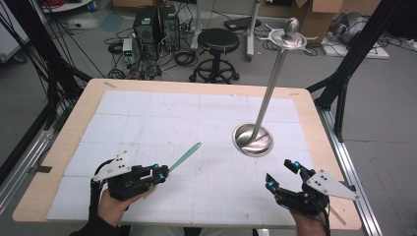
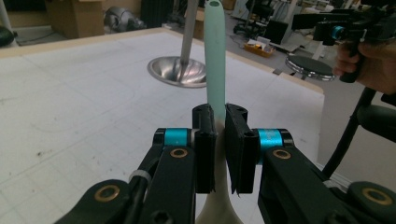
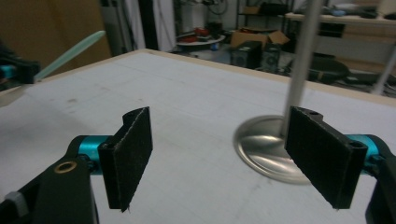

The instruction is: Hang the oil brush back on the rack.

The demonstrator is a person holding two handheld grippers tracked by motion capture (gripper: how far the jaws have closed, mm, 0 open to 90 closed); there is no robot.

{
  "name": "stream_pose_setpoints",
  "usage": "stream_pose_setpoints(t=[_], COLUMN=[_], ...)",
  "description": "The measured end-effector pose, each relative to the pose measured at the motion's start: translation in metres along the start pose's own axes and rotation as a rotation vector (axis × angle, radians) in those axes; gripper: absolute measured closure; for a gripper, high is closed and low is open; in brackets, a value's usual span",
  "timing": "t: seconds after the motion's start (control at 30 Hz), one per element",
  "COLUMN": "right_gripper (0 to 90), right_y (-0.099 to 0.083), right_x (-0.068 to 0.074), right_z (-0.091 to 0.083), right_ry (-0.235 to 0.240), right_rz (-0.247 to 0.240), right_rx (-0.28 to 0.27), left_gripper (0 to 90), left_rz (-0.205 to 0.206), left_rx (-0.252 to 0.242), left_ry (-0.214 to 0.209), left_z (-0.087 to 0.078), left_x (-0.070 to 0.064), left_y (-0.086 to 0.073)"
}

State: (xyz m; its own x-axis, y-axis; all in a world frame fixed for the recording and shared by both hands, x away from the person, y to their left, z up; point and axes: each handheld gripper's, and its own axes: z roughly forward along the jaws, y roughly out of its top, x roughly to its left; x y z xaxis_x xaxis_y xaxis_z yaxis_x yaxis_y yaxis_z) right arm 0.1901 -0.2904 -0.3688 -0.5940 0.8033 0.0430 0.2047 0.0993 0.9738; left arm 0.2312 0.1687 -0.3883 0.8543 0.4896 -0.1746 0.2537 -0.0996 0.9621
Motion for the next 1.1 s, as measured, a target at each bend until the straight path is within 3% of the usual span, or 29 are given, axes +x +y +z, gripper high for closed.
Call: stream_pose_setpoints(t=[0.33,0.47,0.7,0.83,1.1], right_gripper=[17.7,18.9,20.8,22.2,26.6], right_y=[0.042,0.051,0.05,0.052,0.056], right_x=[0.053,0.072,0.09,0.095,0.103], right_z=[0.041,0.062,0.077,0.08,0.081], right_ry=[0.237,0.328,0.399,0.447,0.493], right_rz=[-0.111,-0.096,-0.102,-0.09,-0.092], right_rx=[-0.017,-0.027,-0.012,-0.032,-0.045], left_gripper=[82.0,82.0,82.0,82.0,82.0], left_rz=[0.078,0.086,0.101,0.109,0.132], left_rx=[-0.085,-0.117,-0.145,-0.15,-0.143], left_ry=[-0.04,-0.049,-0.077,-0.11,-0.144], left_z=[-0.005,-0.009,-0.009,-0.003,0.005], left_x=[-0.016,-0.021,-0.028,-0.035,-0.047], left_y=[0.01,0.013,0.013,0.014,0.013])
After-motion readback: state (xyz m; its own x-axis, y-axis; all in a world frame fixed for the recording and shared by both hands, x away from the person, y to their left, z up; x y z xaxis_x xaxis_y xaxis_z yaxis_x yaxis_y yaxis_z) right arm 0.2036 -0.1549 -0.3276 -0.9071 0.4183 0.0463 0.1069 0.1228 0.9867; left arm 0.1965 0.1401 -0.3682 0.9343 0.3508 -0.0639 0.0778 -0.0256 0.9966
